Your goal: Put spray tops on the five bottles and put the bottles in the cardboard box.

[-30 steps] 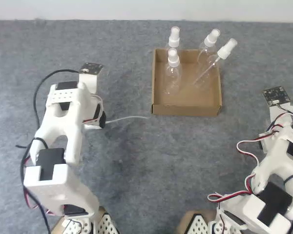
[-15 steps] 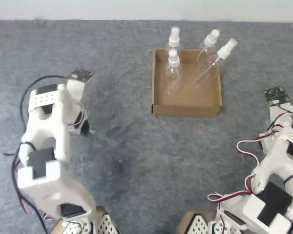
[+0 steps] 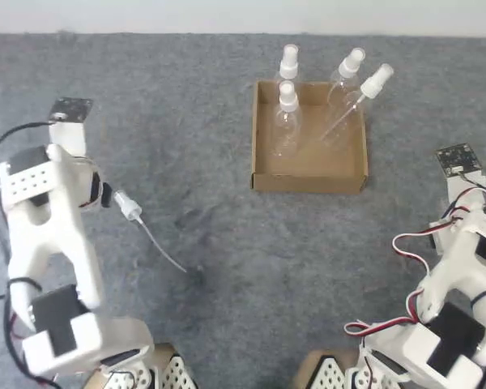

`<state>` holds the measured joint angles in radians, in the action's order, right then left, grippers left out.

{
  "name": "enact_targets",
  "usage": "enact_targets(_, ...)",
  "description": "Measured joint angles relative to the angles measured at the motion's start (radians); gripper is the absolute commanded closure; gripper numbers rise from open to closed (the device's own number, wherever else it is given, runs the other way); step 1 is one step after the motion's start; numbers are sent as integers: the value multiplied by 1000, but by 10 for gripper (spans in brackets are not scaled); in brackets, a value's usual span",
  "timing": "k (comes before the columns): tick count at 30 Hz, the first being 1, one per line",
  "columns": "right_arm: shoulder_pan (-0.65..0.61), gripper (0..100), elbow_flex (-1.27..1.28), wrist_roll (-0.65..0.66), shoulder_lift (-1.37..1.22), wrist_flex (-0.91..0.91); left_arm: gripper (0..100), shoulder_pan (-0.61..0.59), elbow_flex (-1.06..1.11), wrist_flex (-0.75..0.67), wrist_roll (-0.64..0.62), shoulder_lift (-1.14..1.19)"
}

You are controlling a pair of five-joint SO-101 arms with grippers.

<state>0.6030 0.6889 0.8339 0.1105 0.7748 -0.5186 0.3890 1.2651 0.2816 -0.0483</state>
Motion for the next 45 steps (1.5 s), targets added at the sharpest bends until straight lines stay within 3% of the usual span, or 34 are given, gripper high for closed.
enact_targets(8,0,993,0,0,0,0,840,91,63,-104,-442,74)
enact_targets(16,2,993,0,0,0,0,844,144,57,-196,-605,287)
enact_targets(19,11,993,0,0,0,0,864,146,26,-195,-615,304)
enact_targets(24,44,993,-2,0,0,-3,993,180,-17,-186,-580,318)
enact_targets(32,92,993,2,0,0,-48,983,338,-35,-120,-342,319)
enact_targets(35,92,993,2,0,0,-48,923,404,-35,-49,-238,319)
enact_targets(38,92,993,2,0,0,-48,840,410,-48,-21,-224,319)
enact_targets(45,92,993,2,0,-2,-48,863,411,-133,-15,-215,319)
